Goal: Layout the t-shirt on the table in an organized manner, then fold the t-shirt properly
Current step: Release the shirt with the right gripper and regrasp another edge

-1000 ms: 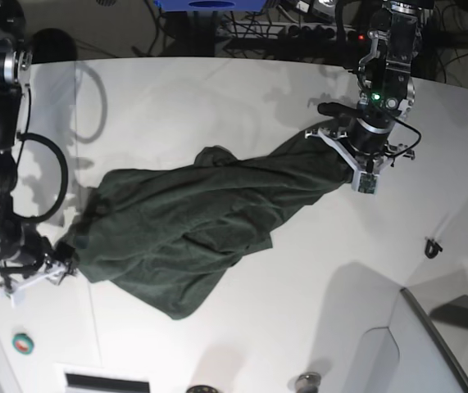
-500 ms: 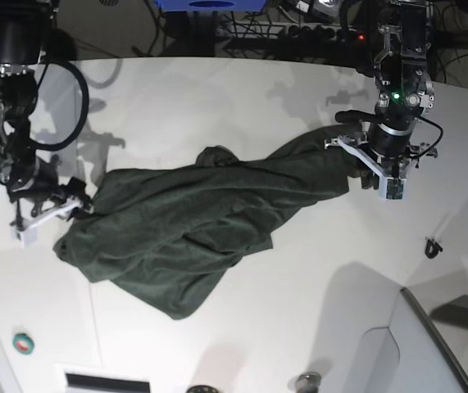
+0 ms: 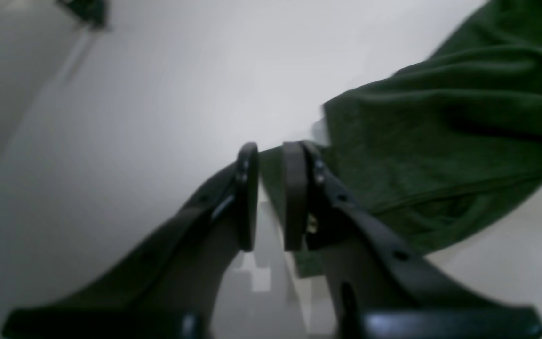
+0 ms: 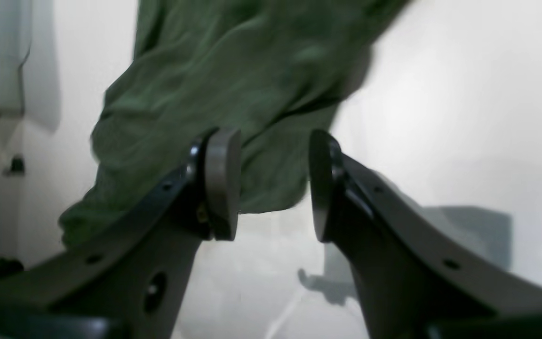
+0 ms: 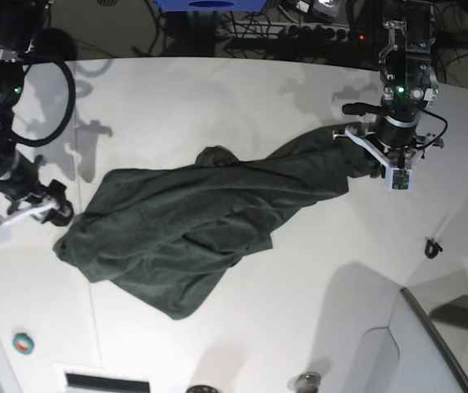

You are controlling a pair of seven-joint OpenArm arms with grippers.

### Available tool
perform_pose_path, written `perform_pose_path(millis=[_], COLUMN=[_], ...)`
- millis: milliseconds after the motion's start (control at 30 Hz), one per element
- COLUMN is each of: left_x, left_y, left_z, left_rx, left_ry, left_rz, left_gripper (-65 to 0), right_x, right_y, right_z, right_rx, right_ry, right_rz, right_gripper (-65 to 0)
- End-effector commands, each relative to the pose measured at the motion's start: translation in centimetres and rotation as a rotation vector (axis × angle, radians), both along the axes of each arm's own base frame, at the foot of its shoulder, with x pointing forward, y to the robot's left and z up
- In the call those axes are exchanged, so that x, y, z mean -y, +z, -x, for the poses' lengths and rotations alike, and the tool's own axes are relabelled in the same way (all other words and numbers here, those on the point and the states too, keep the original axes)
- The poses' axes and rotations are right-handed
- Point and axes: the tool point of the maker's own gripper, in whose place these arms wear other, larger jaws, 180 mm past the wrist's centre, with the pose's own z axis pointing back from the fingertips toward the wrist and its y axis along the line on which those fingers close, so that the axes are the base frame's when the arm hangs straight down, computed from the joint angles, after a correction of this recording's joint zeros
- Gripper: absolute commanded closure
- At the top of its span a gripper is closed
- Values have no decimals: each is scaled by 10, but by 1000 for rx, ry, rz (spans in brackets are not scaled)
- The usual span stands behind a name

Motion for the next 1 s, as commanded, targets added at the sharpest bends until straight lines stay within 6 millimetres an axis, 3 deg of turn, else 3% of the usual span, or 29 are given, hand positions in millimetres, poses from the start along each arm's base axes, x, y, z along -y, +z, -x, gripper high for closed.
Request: perform_pose_path(millis=[0, 100, 267, 500, 667, 967], left_x=[-1, -1, -1, -1, -1, -1], left_y=[12, 12, 11, 11, 11, 12], left_z=[-8, -8, -8, -8, -8, -8], left_rx=[47, 45, 46, 46, 46, 45], left_ry=[-6, -7, -6, -6, -6, -7], left_rz=[-10, -13, -8, -8, -8, -11], left_gripper=[-95, -95, -95, -95, -94, -94], right_x=[14, 31, 53, 70, 70, 47], right_y=[18, 26, 58, 102, 110, 121], right_z=[-9, -7, -3, 7, 7, 1], right_rx=[62, 93, 221, 369, 364, 314], right_ry=[-27, -103, -240, -271, -229, -73], right_rz=[17, -18, -274, -532, -541, -558], right_gripper=[-216, -216, -216, -216, -216, -216])
